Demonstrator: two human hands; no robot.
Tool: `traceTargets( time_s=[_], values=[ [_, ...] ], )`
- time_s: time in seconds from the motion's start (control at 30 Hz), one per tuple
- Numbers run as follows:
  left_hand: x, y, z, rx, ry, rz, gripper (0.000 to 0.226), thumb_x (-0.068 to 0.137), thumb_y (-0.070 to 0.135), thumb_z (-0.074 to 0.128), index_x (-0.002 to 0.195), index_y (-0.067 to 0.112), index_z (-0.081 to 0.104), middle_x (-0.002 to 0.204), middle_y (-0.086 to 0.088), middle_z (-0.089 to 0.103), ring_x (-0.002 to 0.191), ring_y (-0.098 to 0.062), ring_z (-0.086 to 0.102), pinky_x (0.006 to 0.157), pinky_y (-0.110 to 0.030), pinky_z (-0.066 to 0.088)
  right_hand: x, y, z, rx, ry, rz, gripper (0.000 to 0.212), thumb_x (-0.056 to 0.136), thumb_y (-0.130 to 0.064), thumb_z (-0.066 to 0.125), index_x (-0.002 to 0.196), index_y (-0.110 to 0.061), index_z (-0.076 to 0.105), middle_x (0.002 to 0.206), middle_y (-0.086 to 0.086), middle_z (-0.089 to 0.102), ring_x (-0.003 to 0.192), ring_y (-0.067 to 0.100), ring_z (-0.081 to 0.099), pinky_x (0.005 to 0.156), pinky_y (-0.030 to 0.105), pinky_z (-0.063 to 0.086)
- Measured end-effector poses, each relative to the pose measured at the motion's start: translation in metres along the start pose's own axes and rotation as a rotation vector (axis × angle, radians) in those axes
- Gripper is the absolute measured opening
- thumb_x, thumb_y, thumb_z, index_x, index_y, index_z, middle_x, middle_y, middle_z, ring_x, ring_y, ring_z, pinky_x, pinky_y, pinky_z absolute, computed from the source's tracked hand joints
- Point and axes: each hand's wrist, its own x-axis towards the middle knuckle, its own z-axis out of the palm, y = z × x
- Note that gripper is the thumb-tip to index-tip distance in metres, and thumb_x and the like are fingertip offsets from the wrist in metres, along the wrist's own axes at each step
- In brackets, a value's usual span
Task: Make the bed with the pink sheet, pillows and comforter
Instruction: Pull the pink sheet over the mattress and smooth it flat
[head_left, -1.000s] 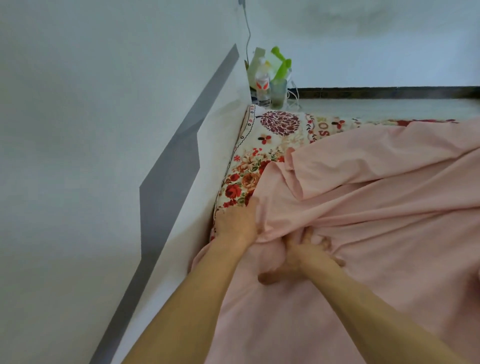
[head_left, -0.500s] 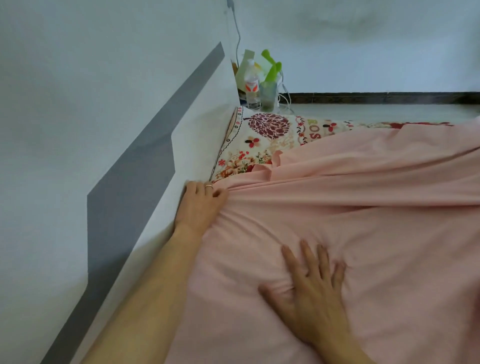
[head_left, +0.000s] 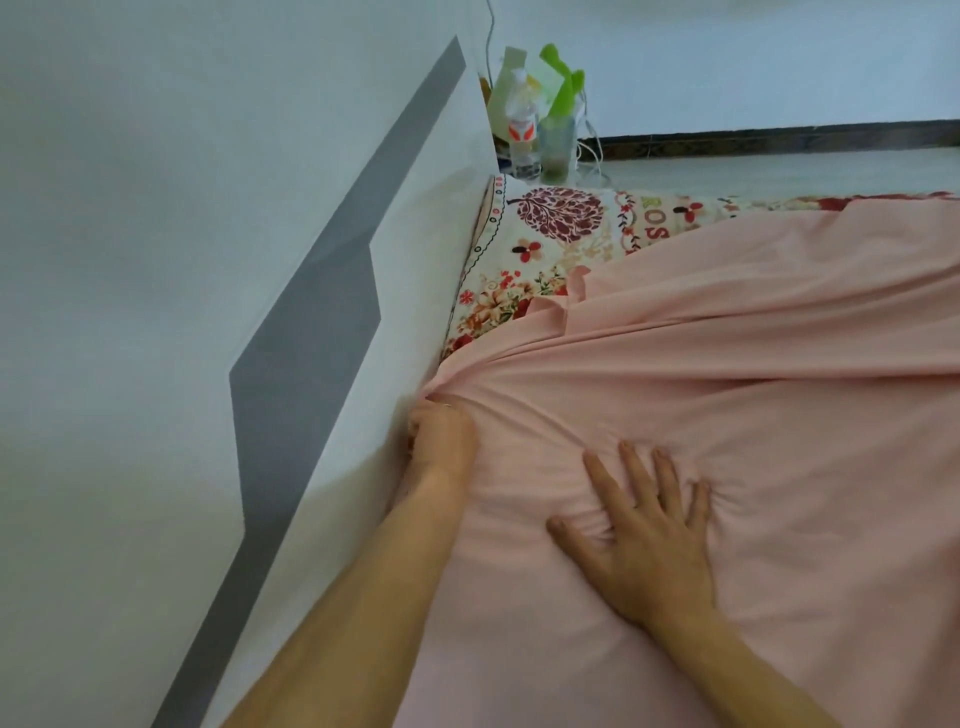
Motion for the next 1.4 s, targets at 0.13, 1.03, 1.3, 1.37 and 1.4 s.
traceTargets(
  time_s=[0.13, 1.03, 1.3, 1.37, 1.4],
  values=[
    [-0.009, -0.003, -0.011, -0.531, 0.013, -0.142, 0.037, 0.096, -0.005, 0.034, 0.130, -0.003, 0.050, 0.127, -0.015, 0.059, 0.111, -0.026, 0.062, 0.080, -0.035, 0.053, 0.000, -0.003, -0.001, 0.008, 0.012, -0.005, 0.085, 0.075, -0.087, 0.033, 0.147, -0.043, 0.038, 0.159, 0.000, 0.032, 0.147, 0.033, 0.023, 0.114, 0.065, 0.016],
    [-0.045, 0.013, -0.028, -1.173, -0.394, -0.491, 0.058, 0.095, 0.030, 0.040, 0.142, -0.003, 0.034, 0.144, -0.020, 0.037, 0.129, -0.036, 0.037, 0.102, -0.043, 0.037, -0.001, -0.003, -0.003, 0.039, 0.024, 0.013, 0.085, 0.074, -0.088, 0.035, 0.147, -0.045, 0.037, 0.159, -0.001, 0.030, 0.148, 0.032, 0.020, 0.117, 0.062, 0.011],
    [-0.042, 0.010, -0.030, -1.272, -0.066, -0.664, 0.065, 0.088, 0.043, 0.047, 0.142, 0.010, 0.032, 0.138, -0.017, 0.043, 0.125, -0.035, 0.043, 0.099, -0.044, 0.036, 0.000, -0.002, -0.002, 0.047, 0.033, 0.013, 0.084, 0.074, -0.088, 0.036, 0.146, -0.045, 0.040, 0.159, 0.000, 0.031, 0.147, 0.033, 0.021, 0.116, 0.062, 0.012],
    [-0.037, 0.002, -0.036, -1.271, -0.068, -0.584, 0.065, 0.088, 0.043, 0.047, 0.143, 0.013, 0.031, 0.137, -0.017, 0.042, 0.123, -0.035, 0.044, 0.098, -0.044, 0.037, -0.001, -0.002, -0.002, 0.048, 0.031, 0.018, 0.084, 0.074, -0.088, 0.036, 0.146, -0.045, 0.040, 0.159, 0.000, 0.031, 0.147, 0.033, 0.021, 0.116, 0.062, 0.013],
    [-0.033, -0.003, -0.038, -1.306, -0.116, -0.555, 0.065, 0.087, 0.042, 0.047, 0.143, 0.013, 0.032, 0.138, -0.017, 0.042, 0.124, -0.036, 0.044, 0.100, -0.045, 0.038, -0.001, -0.003, -0.002, 0.045, 0.028, 0.018, 0.084, 0.074, -0.088, 0.036, 0.146, -0.045, 0.039, 0.159, 0.000, 0.031, 0.147, 0.033, 0.021, 0.116, 0.062, 0.013]
  ],
)
